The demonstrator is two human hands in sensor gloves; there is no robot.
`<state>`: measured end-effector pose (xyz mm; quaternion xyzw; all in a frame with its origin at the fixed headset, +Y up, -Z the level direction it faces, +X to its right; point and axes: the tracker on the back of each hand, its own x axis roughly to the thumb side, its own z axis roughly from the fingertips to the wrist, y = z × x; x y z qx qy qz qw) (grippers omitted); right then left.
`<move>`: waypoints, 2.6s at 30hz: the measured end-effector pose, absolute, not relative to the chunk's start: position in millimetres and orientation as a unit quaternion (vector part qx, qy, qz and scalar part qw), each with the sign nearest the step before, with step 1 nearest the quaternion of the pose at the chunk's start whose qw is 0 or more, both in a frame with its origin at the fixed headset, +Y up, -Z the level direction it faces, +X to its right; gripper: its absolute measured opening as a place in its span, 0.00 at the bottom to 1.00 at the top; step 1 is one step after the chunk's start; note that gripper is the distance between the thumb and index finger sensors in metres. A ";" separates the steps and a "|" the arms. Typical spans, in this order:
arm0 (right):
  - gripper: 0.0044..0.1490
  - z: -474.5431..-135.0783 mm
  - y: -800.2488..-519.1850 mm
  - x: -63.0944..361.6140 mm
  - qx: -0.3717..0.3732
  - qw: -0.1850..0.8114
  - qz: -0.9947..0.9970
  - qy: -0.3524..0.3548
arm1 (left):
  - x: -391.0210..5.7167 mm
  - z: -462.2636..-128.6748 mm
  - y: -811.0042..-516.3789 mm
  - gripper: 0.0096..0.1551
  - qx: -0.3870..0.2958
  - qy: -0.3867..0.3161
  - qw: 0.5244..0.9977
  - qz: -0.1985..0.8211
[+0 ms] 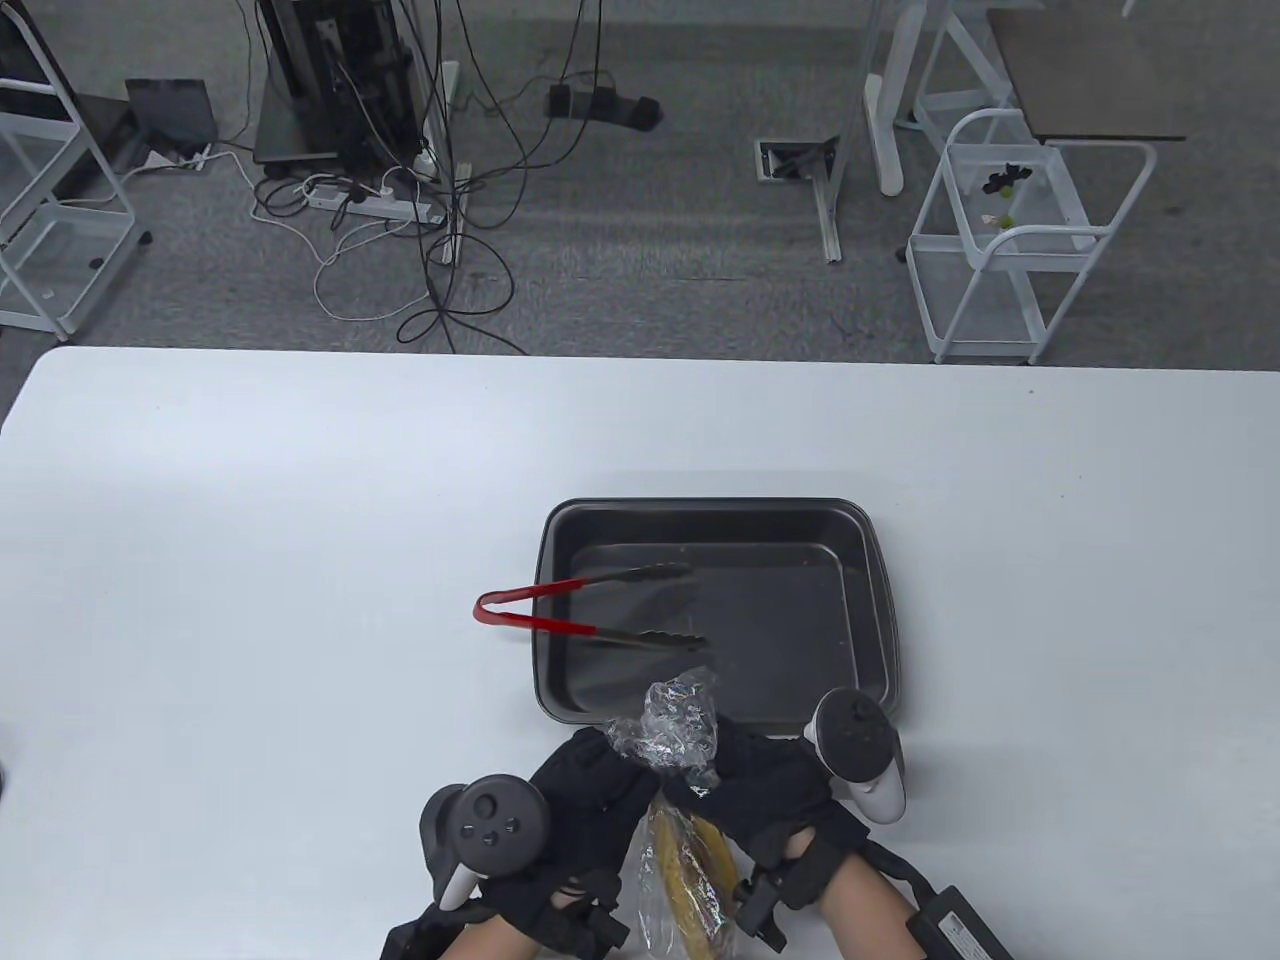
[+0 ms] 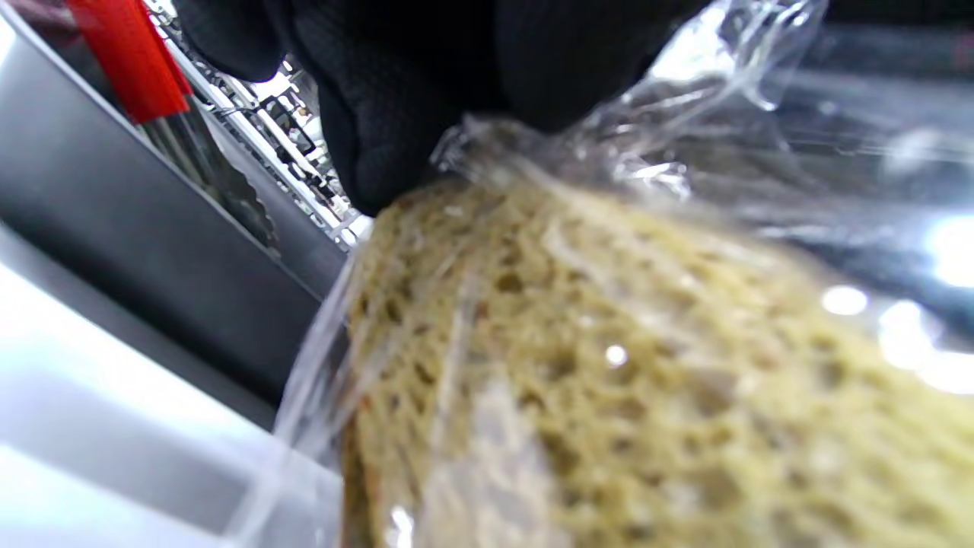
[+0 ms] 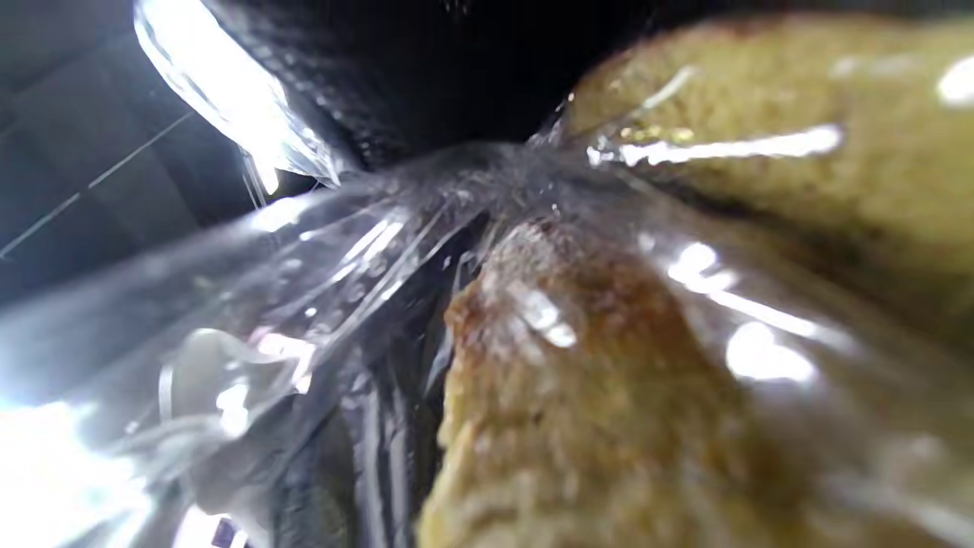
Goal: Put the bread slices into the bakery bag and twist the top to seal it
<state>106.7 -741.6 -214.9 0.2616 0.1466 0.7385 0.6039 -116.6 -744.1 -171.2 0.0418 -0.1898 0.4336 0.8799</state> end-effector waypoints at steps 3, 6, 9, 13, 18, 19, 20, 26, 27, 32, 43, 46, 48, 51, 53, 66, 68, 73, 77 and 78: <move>0.31 -213.4 -743.0 107.1 0.254 0.601 0.746 0.134 | -112.7 -167.8 -742.1 0.28 0.056 -0.195 0.892 0.405; 0.31 -213.6 -745.4 107.8 0.249 0.606 0.741 0.145 | -110.1 -165.1 -741.2 0.28 0.061 -0.203 0.893 0.396; 0.32 -213.6 -748.3 108.6 0.235 0.606 0.745 0.153 | -106.6 -162.9 -740.4 0.28 0.070 -0.218 0.898 0.375; 0.32 -213.7 -749.6 110.1 0.231 0.613 0.740 0.150 | -106.5 -163.9 -741.7 0.29 0.053 -0.223 0.891 0.392; 0.34 -211.8 -753.1 112.0 0.181 0.635 0.734 0.158 | -106.1 -165.6 -742.7 0.30 0.045 -0.227 0.890 0.392; 0.35 -211.2 -752.9 112.7 0.172 0.636 0.735 0.159 | -105.3 -165.4 -742.7 0.30 0.044 -0.226 0.892 0.389; 0.37 -209.9 -752.2 113.1 0.162 0.636 0.738 0.157 | -104.3 -165.3 -742.5 0.31 0.044 -0.225 0.895 0.383; 0.34 -204.7 -752.9 116.5 0.097 0.660 0.724 0.173 | -97.9 -160.4 -740.6 0.32 0.056 -0.225 0.907 0.351; 0.34 -204.2 -753.9 116.6 0.093 0.669 0.715 0.181 | -97.1 -159.9 -740.2 0.32 0.056 -0.226 0.908 0.348; 0.33 -211.4 -759.2 115.3 0.161 0.716 0.655 0.181 | -102.0 -161.6 -738.8 0.34 0.028 -0.222 0.899 0.376; 0.34 -214.5 -757.1 107.2 0.302 0.762 0.537 0.203 | -120.5 -157.8 -716.9 0.36 0.099 -0.245 0.872 0.413; 0.34 -214.6 -756.9 105.7 0.320 0.759 0.524 0.217 | -133.5 -154.7 -709.3 0.33 0.147 -0.242 0.884 0.372; 0.34 -214.2 -756.0 103.8 0.328 0.754 0.522 0.227 | -132.3 -149.3 -705.7 0.32 0.185 -0.263 0.895 0.308; 0.34 -213.2 -755.9 100.9 0.339 0.742 0.526 0.239 | -122.7 -141.7 -702.7 0.31 0.214 -0.295 0.902 0.231; 0.34 -212.6 -755.7 100.0 0.343 0.739 0.529 0.239 | -114.8 -137.9 -702.0 0.32 0.221 -0.295 0.908 0.199; 0.35 -213.8 -752.7 106.6 0.286 0.711 0.615 0.186 | -89.0 -117.8 -697.3 0.22 0.284 -0.304 0.907 0.068; 0.35 -212.1 -750.4 107.7 0.275 0.699 0.635 0.181 | -90.7 -118.9 -697.5 0.22 0.274 -0.312 0.907 0.068; 0.34 -213.9 -748.8 110.6 0.253 0.686 0.656 0.187 | -108.6 -122.0 -691.1 0.31 0.247 -0.355 0.896 0.099; 0.34 -216.9 -756.7 110.5 0.242 0.694 0.633 0.244 | -111.8 -115.9 -685.7 0.43 0.301 -0.339 0.891 0.000; 0.34 -217.1 -757.9 109.3 0.245 0.698 0.623 0.254 | -108.9 -114.0 -686.3 0.44 0.315 -0.341 0.885 -0.030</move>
